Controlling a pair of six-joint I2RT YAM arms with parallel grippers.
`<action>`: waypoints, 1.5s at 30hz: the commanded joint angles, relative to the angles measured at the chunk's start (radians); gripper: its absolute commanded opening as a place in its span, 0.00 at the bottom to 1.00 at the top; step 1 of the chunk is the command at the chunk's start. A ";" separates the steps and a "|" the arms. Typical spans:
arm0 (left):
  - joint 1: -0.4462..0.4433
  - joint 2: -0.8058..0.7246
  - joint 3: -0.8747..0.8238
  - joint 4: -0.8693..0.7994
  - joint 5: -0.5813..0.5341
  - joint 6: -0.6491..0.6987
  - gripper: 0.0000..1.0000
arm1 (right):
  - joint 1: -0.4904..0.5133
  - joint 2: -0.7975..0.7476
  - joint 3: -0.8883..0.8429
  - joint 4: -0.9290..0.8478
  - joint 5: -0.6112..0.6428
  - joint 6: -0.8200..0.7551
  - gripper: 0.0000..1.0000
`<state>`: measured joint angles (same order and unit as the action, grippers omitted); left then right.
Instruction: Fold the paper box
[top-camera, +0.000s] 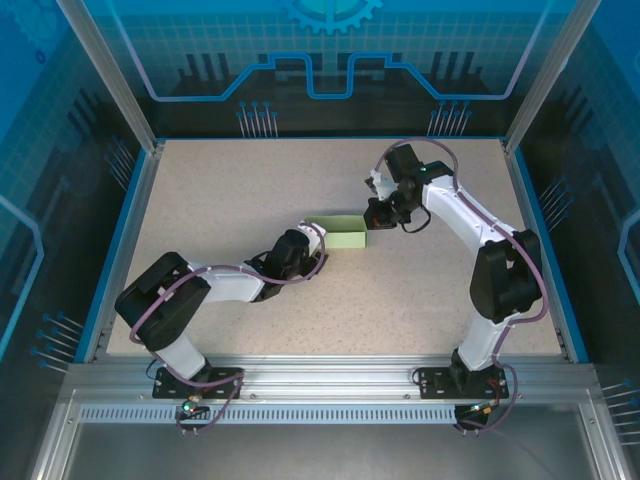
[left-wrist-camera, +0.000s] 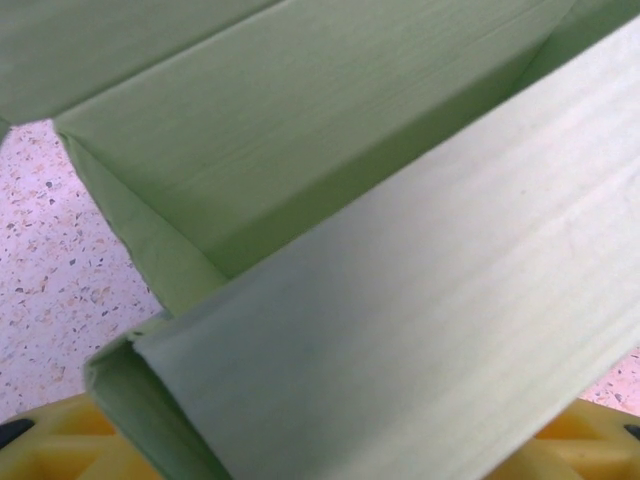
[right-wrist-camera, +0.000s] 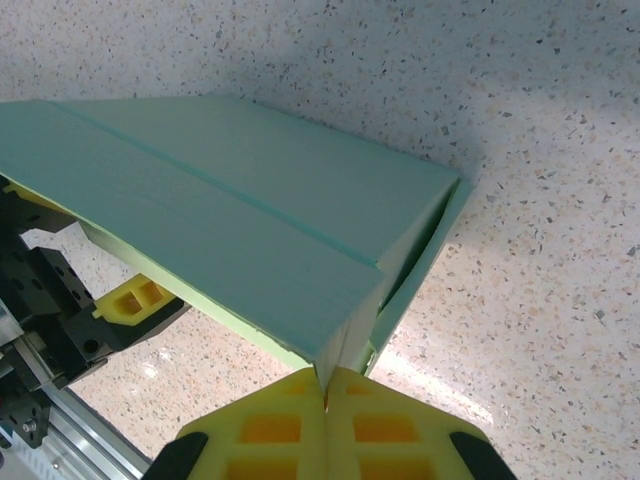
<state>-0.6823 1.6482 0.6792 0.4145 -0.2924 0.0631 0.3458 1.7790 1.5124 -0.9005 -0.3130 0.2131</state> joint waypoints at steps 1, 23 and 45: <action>-0.028 -0.014 0.035 -0.016 0.020 -0.032 0.60 | -0.002 0.015 -0.007 0.010 -0.006 0.003 0.00; -0.031 -0.033 0.146 -0.204 0.043 -0.185 0.56 | -0.002 0.014 -0.025 -0.008 0.026 -0.032 0.00; -0.031 -0.013 0.181 -0.252 0.047 -0.206 0.55 | -0.034 0.056 0.046 -0.108 -0.009 -0.125 0.00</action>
<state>-0.7036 1.6466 0.8242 0.1608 -0.2790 -0.1123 0.3130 1.8118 1.5532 -0.9524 -0.2893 0.1097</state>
